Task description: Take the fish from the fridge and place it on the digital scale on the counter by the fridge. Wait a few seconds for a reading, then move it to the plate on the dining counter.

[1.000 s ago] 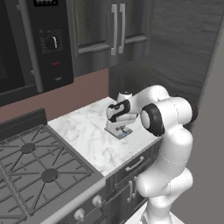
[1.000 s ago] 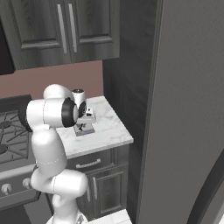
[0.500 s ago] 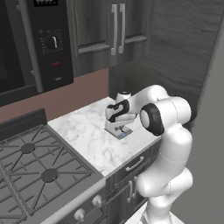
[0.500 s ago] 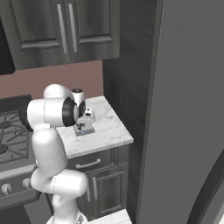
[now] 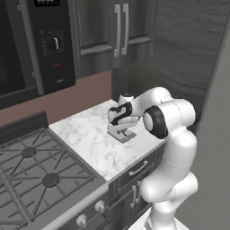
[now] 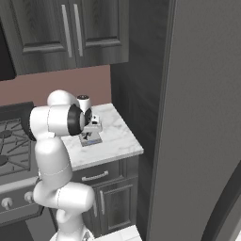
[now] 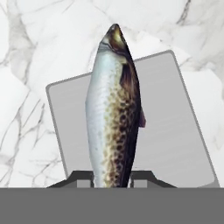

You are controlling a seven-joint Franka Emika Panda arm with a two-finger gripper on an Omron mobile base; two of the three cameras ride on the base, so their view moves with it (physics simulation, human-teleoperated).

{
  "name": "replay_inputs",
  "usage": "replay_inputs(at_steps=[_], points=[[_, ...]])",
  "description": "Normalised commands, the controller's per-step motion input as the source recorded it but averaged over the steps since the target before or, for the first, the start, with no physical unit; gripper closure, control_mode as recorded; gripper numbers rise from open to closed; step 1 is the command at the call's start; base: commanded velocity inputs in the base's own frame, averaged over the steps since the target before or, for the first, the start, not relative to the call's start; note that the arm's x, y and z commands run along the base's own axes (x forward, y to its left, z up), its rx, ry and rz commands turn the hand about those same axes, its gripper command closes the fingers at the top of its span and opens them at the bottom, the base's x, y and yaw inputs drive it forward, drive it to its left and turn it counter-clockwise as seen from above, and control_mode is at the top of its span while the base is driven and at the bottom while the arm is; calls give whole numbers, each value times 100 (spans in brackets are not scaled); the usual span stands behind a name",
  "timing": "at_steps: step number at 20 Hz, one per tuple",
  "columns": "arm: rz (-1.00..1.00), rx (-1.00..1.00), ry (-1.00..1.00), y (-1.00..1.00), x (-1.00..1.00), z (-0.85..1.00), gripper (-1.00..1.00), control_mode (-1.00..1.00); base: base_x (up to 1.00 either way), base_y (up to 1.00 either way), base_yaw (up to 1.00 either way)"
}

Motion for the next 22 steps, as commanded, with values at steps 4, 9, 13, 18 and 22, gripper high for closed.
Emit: replay_inputs(at_steps=[4, 9, 13, 18, 22], points=[[0, 0, 0, 0, 3, 0, -100, -100, 0, 0, 0], [0, 0, 0, 0, 3, 0, -100, -100, 0, 0, 0], [0, 0, 0, -3, 0, 3, -100, -100, 0, 0, 0], [0, 3, 0, -36, -71, 34, -100, -100, 0, 0, 0], [0, 6, 0, -44, -100, 71, -100, -100, 0, 0, 0]])
